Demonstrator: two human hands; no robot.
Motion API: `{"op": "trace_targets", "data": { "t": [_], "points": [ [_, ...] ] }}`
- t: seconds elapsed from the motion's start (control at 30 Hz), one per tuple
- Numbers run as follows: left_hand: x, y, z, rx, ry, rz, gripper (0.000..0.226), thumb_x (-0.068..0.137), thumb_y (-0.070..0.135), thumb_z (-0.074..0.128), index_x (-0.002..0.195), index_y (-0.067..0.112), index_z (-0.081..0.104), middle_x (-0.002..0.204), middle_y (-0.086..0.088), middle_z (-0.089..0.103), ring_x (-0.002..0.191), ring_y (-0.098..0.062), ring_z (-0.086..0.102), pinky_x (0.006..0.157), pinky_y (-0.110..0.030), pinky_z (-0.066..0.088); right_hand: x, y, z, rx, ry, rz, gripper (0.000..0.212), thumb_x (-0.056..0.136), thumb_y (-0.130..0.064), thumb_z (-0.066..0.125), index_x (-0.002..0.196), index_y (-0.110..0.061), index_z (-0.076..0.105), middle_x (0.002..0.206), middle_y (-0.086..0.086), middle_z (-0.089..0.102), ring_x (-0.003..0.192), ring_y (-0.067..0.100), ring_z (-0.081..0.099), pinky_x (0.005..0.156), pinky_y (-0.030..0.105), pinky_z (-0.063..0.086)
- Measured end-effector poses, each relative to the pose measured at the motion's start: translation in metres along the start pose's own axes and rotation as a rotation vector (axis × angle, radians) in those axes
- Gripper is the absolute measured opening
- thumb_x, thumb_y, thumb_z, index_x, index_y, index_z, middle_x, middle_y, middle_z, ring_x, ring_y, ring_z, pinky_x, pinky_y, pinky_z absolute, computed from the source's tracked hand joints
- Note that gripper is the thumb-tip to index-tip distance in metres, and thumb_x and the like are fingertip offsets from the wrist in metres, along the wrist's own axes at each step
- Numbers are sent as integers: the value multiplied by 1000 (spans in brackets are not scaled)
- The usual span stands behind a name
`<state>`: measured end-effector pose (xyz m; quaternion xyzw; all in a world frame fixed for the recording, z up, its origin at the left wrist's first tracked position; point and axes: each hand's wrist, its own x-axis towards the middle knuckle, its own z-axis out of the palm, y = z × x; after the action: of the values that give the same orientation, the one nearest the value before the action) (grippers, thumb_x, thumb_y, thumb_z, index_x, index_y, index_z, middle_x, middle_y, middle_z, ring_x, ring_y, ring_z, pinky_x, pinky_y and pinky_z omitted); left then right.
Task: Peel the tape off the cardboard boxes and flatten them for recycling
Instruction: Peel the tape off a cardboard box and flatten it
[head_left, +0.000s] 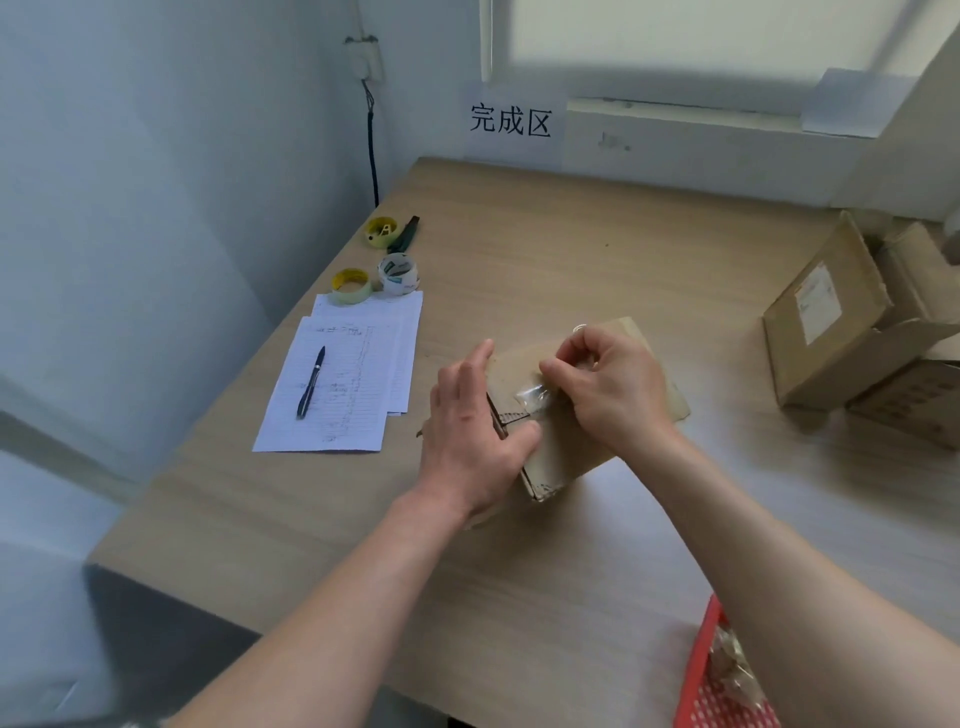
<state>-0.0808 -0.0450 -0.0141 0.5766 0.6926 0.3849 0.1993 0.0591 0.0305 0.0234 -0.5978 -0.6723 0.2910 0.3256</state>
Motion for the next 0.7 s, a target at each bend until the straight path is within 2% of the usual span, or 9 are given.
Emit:
{"op": "trace_targets", "data": {
  "t": [0.1,0.23,0.33,0.43,0.53,0.6,0.7],
  "points": [
    [-11,-20,-1,-66,20,-24,90,69,49,54,150,29,20,129,3,35,125,-17,36,101,-26,32,-12,2,16,-1,-6,-20,19,78,-38,79,76,-27,64,72,-10,65,72,10,60,69,35,50],
    [-23,-42,-3,-182,53,-117,96,68,53,48,153,16,21,139,-1,30,130,-6,27,100,0,14,-23,1,44,50,-9,-95,13,82,-31,76,81,-25,64,73,-7,65,75,16,60,73,39,51],
    [-33,-61,-6,-238,78,-163,97,70,53,47,153,11,20,139,2,27,125,3,24,103,0,11,-30,2,64,20,-45,-219,13,90,-32,69,83,-22,67,72,-3,63,78,20,56,72,40,48],
    [-34,-70,-8,-271,92,-198,97,70,54,46,153,11,19,138,3,27,125,4,24,103,0,11,-33,-3,76,-40,-63,-268,39,95,-49,50,77,-18,65,69,-2,61,83,22,54,71,38,45],
    [-31,-73,-10,-294,100,-207,96,70,53,45,154,14,19,136,4,27,126,1,24,101,2,12,-32,-7,76,-20,-89,-281,56,93,-59,31,64,-15,50,62,-3,51,78,24,50,70,39,40],
    [-31,-75,-9,-296,99,-192,95,70,51,43,154,14,19,135,3,28,128,-4,26,101,1,13,-34,-11,77,-50,-99,-298,56,90,-62,39,62,-15,53,67,-5,53,77,22,49,69,33,35],
    [-32,-77,-8,-290,103,-169,94,72,51,44,154,12,19,134,-1,31,128,-8,28,99,2,14,-35,-17,83,-155,-95,-265,40,77,-54,72,71,-15,67,78,-5,59,80,16,52,70,24,34]
  ]
}}
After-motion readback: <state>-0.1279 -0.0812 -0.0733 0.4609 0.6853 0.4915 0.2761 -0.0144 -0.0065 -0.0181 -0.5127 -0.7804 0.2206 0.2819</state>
